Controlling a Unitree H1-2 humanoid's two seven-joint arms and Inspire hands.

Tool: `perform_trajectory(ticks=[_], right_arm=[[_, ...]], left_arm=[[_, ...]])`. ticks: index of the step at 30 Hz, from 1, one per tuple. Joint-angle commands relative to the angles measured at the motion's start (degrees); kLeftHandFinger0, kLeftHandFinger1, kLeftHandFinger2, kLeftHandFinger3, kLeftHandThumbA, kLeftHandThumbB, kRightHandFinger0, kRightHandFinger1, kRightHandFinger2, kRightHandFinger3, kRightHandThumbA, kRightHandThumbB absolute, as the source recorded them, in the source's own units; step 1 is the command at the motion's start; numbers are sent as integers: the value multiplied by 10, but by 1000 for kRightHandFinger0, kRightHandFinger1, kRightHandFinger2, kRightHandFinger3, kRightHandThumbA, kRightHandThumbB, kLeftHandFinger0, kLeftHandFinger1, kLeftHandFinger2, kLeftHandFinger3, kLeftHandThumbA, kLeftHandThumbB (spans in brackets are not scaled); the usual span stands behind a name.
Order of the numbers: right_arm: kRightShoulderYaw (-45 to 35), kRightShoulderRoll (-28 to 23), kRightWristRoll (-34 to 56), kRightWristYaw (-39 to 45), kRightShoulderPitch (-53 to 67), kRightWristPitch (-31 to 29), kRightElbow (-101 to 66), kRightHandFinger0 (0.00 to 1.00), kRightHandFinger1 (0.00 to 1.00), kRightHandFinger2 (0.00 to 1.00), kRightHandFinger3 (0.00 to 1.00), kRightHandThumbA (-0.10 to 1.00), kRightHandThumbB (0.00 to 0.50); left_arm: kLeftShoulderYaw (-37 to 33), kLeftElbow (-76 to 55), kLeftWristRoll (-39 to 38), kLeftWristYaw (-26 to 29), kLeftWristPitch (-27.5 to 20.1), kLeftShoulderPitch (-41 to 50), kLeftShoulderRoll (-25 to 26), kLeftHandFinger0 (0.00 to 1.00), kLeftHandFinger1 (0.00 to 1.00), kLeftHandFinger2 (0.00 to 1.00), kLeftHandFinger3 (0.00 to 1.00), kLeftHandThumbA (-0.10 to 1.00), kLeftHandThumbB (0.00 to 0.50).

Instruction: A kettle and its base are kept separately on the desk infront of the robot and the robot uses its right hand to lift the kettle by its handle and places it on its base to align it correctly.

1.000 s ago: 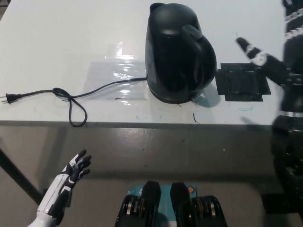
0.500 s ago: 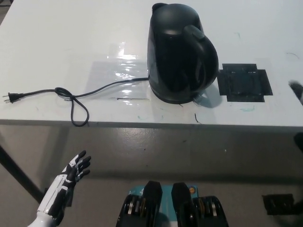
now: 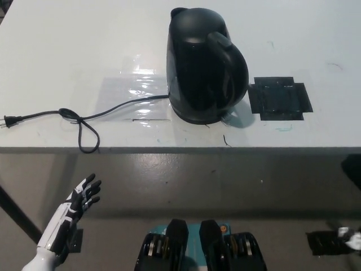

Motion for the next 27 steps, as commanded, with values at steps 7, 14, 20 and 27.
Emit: perform_trajectory(ticks=[7, 14, 20, 27], right_arm=[[27, 12, 36, 96, -44, 15, 127, 1000, 1000, 1000, 1000, 1000, 441], [22, 16, 50, 126, -49, 15, 148, 1000, 1000, 1000, 1000, 1000, 426], [14, 21, 55, 137, -53, 23, 154, 1000, 1000, 1000, 1000, 1000, 406], [3, 26, 63, 153, -56, 26, 160, 1000, 1000, 1000, 1000, 1000, 368]], left_arm=[[11, -11, -8, -3, -28, -5, 8, 1000, 1000, 1000, 1000, 976, 205], [10, -14, -10, -6, -27, -6, 8, 1000, 1000, 1000, 1000, 974, 190], [11, -11, -8, -5, -26, -8, 9, 1000, 1000, 1000, 1000, 984, 195], [11, -12, -7, -3, -24, -4, 7, 1000, 1000, 1000, 1000, 983, 188]])
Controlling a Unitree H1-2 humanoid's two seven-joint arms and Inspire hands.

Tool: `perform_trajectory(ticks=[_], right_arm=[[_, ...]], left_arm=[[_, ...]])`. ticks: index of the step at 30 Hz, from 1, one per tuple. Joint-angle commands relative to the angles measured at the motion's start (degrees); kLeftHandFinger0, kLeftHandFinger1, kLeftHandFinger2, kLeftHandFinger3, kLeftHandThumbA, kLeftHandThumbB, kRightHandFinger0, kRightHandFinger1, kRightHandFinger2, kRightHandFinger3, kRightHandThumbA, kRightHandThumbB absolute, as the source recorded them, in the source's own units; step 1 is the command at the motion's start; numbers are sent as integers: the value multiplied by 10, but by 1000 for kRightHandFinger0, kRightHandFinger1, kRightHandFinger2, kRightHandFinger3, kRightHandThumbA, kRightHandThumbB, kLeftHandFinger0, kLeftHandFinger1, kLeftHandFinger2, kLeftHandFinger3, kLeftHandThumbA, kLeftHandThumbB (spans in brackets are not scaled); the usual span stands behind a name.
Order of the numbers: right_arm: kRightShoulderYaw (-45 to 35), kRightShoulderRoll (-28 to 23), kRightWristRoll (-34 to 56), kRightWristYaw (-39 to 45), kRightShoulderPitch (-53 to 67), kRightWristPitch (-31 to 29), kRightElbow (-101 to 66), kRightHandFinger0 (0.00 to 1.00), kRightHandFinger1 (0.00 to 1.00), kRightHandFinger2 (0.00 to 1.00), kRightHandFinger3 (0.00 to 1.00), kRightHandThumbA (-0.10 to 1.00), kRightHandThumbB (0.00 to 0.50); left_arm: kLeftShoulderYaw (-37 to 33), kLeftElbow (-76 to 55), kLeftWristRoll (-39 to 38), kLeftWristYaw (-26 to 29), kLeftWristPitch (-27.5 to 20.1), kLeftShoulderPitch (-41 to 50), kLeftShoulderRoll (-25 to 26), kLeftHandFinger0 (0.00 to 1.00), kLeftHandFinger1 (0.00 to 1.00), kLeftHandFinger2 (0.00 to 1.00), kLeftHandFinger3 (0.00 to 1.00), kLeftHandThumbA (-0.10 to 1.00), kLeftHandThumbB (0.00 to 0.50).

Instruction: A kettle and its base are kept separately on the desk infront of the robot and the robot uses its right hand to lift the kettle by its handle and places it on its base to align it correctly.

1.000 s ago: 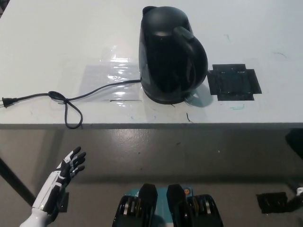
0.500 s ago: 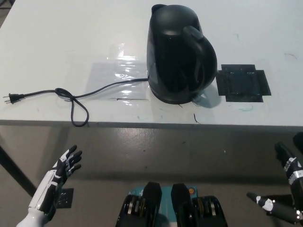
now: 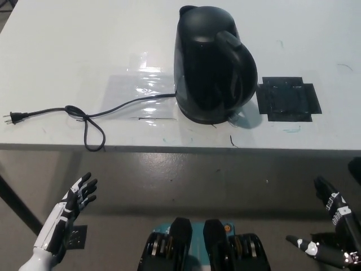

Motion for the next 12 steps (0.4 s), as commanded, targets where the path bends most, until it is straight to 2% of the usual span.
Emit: perform_trajectory(ticks=[1, 12], right_arm=[[-16, 5, 18, 25, -8, 2, 0, 1000, 1000, 1000, 1000, 1000, 360], [-29, 13, 21, 40, 2, 3, -3, 1000, 1000, 1000, 1000, 1000, 341]], left_arm=[[3, -13, -5, -2, -19, -3, 7, 1000, 1000, 1000, 1000, 983, 186], [1, -21, -3, -1, -22, 19, 3, 1000, 1000, 1000, 1000, 976, 198]])
